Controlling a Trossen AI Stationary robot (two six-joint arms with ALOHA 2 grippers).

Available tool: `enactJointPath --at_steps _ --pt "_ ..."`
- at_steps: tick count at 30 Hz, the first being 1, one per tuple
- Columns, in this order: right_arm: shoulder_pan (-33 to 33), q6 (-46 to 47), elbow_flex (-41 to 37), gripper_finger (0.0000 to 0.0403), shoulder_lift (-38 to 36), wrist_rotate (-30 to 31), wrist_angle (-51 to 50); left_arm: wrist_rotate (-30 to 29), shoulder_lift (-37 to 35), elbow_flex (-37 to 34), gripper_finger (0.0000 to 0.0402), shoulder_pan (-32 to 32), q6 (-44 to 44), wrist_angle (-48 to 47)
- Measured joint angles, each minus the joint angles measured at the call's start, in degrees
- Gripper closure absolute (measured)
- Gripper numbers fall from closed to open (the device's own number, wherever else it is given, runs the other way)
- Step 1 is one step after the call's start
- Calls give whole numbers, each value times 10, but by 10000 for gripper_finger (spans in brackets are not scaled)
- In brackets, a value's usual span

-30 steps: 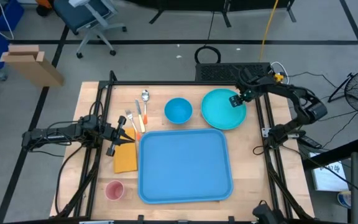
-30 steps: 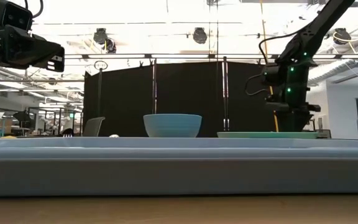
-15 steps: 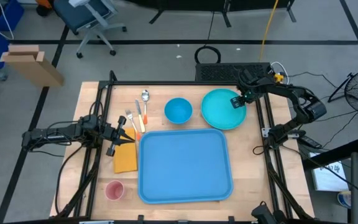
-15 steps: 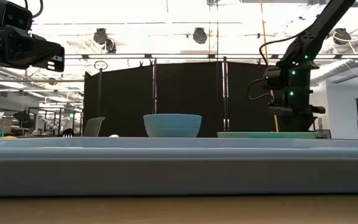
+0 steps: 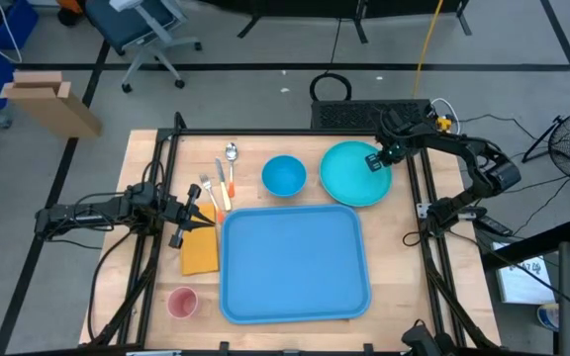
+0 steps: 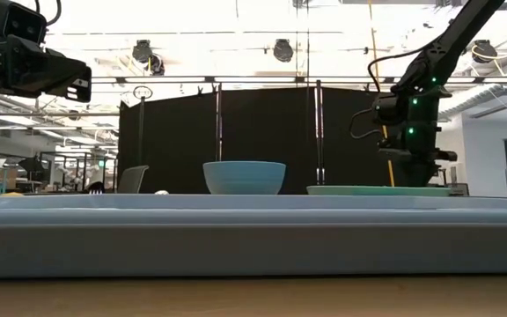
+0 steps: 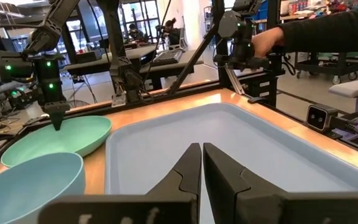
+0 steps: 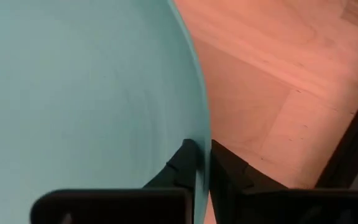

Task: Set up tray
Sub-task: Put the light green plate on the blue serving tray

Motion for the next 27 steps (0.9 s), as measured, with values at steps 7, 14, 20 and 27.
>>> enactJointPath --at_steps 7,14,20,27 --pt "-7 5 -1 400 -36 -13 6 0 0 0 380 0 -11 0" --pt "-28 5 -1 403 -122 -60 6 0 0 0 380 0 -17 0" --pt "-30 1 -2 403 -183 -80 -6 0 0 0 380 0 -17 0" --pt "-29 6 -1 403 -242 -99 -22 0 0 0 380 0 -17 1"
